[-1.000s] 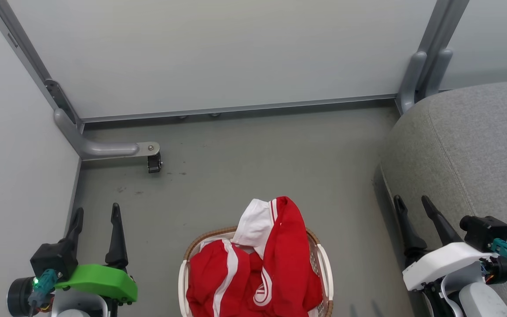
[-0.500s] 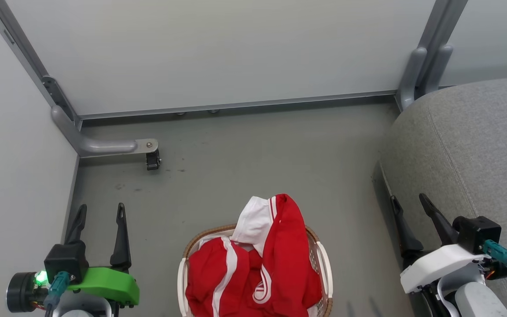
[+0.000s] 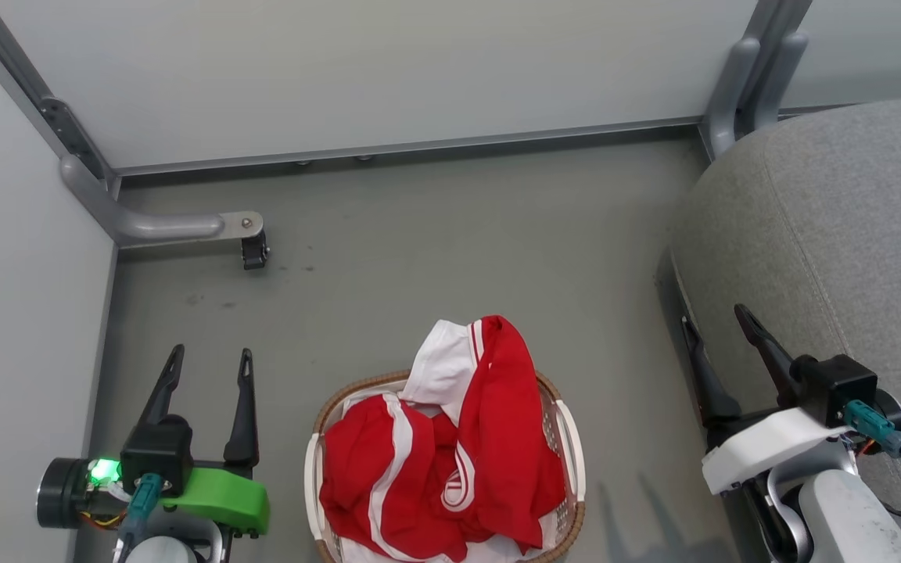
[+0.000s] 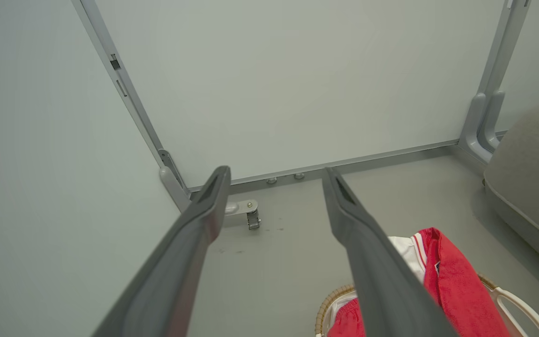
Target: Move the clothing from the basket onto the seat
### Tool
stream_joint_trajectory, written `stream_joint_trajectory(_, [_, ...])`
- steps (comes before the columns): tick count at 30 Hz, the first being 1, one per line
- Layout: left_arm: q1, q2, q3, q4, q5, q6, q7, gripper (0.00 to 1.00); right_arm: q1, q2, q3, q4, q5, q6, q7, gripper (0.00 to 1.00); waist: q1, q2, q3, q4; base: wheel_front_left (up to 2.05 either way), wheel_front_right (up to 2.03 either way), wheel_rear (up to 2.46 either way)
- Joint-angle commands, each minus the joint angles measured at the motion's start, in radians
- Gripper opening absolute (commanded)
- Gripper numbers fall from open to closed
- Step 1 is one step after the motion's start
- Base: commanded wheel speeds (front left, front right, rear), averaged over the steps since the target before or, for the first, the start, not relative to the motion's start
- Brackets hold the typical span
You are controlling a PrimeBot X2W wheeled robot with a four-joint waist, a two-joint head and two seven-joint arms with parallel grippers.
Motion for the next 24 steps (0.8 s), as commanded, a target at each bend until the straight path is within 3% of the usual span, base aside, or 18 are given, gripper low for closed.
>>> stream_joint_trajectory(1, [-0.028,-0.002,-0.005,0.006,0.026,-0.01,-0.009,1.0,-0.021,-0.004,0.005,-0.008,-0.022,0.0,-0.01,1.0,0.0,0.0,0.05,-0.016,0.0,0.0,0.0])
stream_joint_trajectory(11, [-0.134,-0.022,-0.067,0.087,0.082,-0.054,-0.017,1.0,-0.117,-0.001,0.043,-0.04,-0.059,0.0,-0.019,1.0,0.0,0.0,0.24,-0.076,0.0,0.0,0.0])
stream_joint_trajectory(24, [-0.316,0.004,-0.172,0.24,0.111,-0.086,-0.017,1.0,-0.213,0.036,0.077,-0.098,-0.059,0.0,-0.019,1.0,0.0,0.0,0.495,-0.168,0.0,0.0,0.0])
